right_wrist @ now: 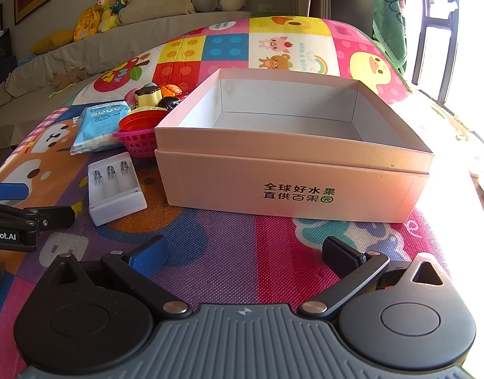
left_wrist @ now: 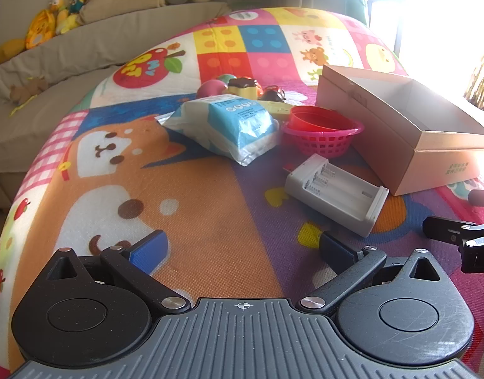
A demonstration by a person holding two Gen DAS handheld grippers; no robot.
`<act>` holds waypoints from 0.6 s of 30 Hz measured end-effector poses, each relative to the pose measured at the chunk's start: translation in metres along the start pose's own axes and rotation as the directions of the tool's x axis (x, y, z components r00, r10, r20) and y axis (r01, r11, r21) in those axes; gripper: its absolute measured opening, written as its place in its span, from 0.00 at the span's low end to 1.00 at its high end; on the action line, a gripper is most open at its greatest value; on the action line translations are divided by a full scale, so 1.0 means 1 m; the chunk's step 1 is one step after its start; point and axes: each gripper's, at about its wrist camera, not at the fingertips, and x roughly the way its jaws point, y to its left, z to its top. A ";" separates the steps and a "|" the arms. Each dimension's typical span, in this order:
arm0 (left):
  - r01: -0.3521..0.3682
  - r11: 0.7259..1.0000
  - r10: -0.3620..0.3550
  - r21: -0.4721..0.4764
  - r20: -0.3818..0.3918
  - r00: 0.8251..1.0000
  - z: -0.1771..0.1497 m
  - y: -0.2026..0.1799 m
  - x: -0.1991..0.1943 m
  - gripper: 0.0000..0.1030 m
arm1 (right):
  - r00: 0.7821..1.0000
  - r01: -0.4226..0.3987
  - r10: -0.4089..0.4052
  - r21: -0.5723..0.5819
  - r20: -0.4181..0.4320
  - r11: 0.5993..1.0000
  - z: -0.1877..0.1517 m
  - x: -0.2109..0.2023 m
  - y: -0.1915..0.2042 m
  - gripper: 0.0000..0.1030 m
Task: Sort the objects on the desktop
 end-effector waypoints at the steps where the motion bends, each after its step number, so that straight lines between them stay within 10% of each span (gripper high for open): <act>1: 0.000 1.000 0.000 -0.001 0.000 1.000 0.000 0.000 0.000 1.00 | 1.000 0.000 0.000 0.000 0.000 1.000 0.000 0.000 0.000 1.00; 18: -0.001 1.000 0.001 0.000 0.000 1.000 0.000 0.000 0.000 1.00 | 1.000 -0.003 0.003 0.005 -0.003 1.000 0.001 -0.001 0.000 1.00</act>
